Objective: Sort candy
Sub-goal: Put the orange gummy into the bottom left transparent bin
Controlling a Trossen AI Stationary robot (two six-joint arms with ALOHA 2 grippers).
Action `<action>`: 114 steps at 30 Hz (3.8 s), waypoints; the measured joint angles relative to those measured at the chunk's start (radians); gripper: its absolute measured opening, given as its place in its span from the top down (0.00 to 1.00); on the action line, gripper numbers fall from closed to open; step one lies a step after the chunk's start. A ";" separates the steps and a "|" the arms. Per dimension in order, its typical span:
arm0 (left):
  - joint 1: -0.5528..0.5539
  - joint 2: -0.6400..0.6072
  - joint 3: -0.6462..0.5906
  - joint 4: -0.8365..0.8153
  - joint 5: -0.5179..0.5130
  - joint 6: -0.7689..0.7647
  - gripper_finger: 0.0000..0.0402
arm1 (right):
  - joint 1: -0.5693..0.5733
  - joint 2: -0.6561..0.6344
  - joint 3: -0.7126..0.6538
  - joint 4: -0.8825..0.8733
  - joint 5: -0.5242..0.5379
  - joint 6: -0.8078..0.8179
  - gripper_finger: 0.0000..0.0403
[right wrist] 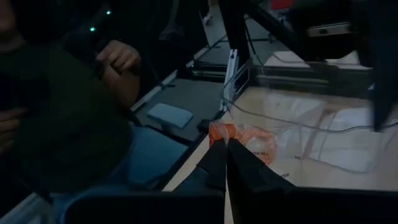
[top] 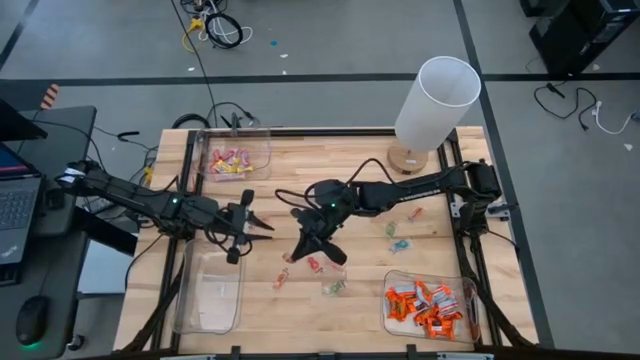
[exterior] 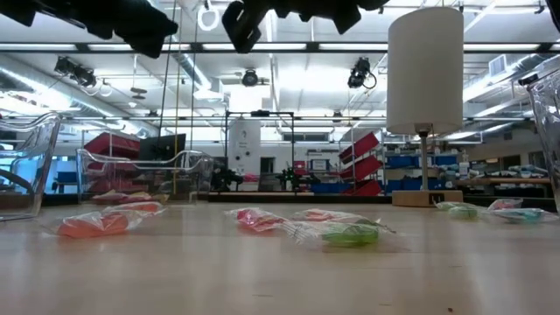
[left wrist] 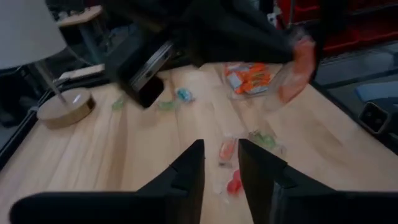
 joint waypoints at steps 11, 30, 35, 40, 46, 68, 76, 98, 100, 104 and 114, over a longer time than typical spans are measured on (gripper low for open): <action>-0.020 0.077 0.000 0.113 0.027 0.009 0.56 | -0.020 0.000 0.000 0.093 0.009 0.020 1.00; -0.020 0.127 0.000 0.198 0.076 0.032 0.54 | -0.036 0.000 0.000 0.068 0.063 0.017 1.00; -0.020 0.126 0.000 0.222 0.080 0.057 0.54 | -0.036 0.000 0.000 0.071 0.065 0.009 1.00; -0.020 0.126 0.000 0.220 0.083 0.057 0.56 | -0.036 0.000 0.000 0.071 0.065 -0.001 1.00; -0.020 0.126 0.000 0.220 0.085 0.047 0.69 | -0.036 0.000 0.000 0.071 0.065 -0.009 1.00; -0.045 0.100 0.000 0.167 0.091 -0.151 0.92 | -0.088 -0.018 0.000 -0.112 0.075 0.025 0.67; -0.097 0.023 0.000 0.088 0.094 -0.466 0.92 | -0.121 -0.019 0.000 -0.291 0.137 -0.023 0.66; -0.105 -0.013 0.031 -0.348 0.424 -1.251 0.94 | -0.130 -0.019 0.000 -0.340 0.170 -0.114 0.66; -0.117 -0.012 0.075 -0.458 0.339 -1.225 0.95 | -0.130 -0.019 0.000 -0.340 0.171 -0.114 0.66; -0.159 -0.012 0.165 -0.638 0.200 -1.199 0.97 | -0.130 -0.019 0.000 -0.340 0.170 -0.114 0.66; -0.292 -0.012 0.226 -0.910 0.160 -1.273 0.97 | -0.130 -0.019 0.000 -0.338 0.170 -0.120 0.66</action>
